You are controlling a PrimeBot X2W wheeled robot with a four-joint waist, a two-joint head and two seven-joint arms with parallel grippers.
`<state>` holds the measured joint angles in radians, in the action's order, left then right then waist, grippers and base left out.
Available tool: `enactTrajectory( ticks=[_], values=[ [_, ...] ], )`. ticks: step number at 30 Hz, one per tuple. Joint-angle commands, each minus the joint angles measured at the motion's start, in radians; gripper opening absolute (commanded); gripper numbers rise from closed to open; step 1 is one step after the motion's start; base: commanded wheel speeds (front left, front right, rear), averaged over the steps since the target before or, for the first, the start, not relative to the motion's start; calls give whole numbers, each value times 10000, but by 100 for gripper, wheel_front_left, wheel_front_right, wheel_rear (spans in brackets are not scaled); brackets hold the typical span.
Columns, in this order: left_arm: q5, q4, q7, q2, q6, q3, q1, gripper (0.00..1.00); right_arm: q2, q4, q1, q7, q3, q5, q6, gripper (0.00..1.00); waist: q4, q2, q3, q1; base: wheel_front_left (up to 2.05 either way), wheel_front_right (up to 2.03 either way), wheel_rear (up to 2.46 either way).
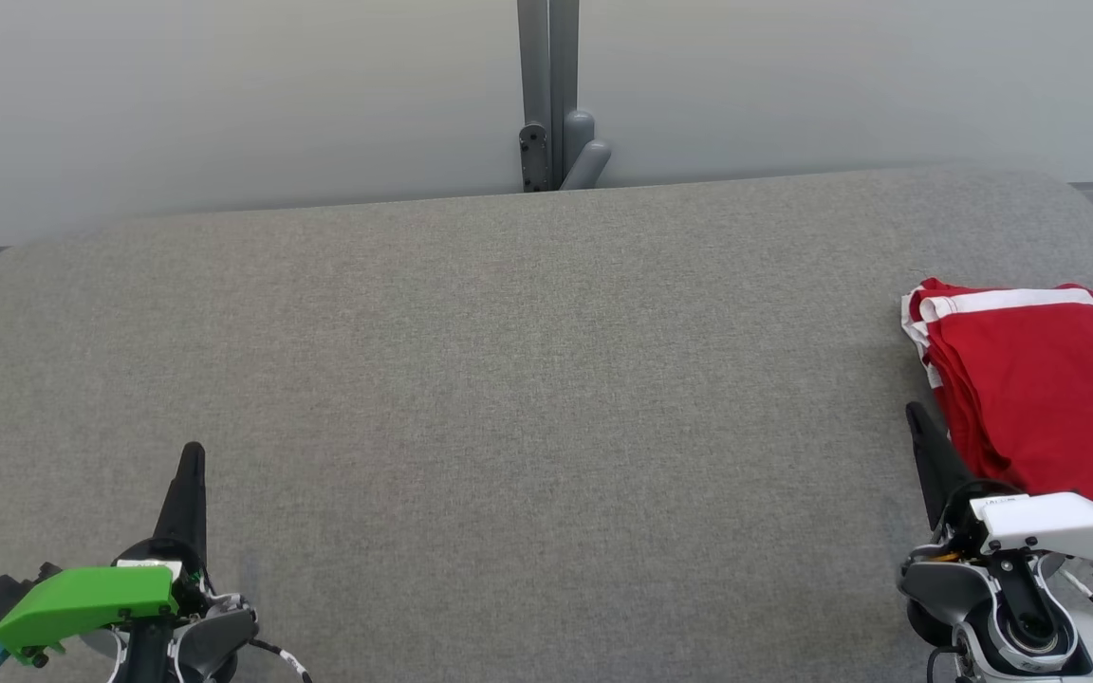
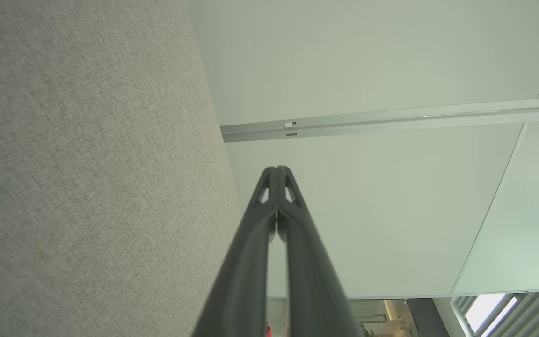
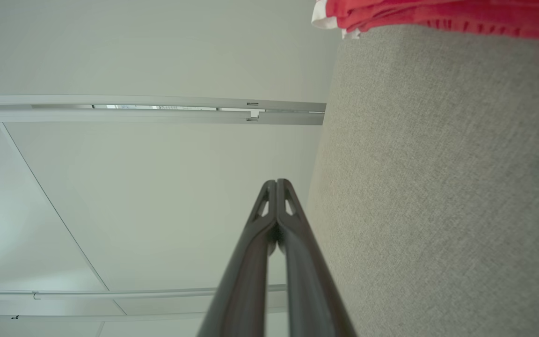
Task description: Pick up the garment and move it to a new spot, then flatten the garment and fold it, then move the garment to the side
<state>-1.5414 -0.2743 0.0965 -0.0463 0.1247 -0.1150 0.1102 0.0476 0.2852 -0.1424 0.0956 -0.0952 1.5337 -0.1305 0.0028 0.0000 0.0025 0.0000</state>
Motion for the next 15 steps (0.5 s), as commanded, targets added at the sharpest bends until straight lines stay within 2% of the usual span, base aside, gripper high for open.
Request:
enactTrajectory(
  ticks=[1, 9, 15],
  values=[
    [-143, 63, 73, -65, 81, -40, 174, 0, 43, -95, 143, 57, -63, 191, -4, 0, -3, 0, 1, 0, 0, 0, 0],
    [-685, 141, 203, -68, 88, -79, 233, 0, 45, -189, 143, 205, -169, 741, -4, 0, -24, 0, 8, 0, 0, 0, 0],
    [-699, 150, 233, -69, 92, -82, 224, 0, 46, -195, 132, 205, -174, 797, -4, 0, -28, 0, 9, 0, 0, 0, 0]
  ],
)
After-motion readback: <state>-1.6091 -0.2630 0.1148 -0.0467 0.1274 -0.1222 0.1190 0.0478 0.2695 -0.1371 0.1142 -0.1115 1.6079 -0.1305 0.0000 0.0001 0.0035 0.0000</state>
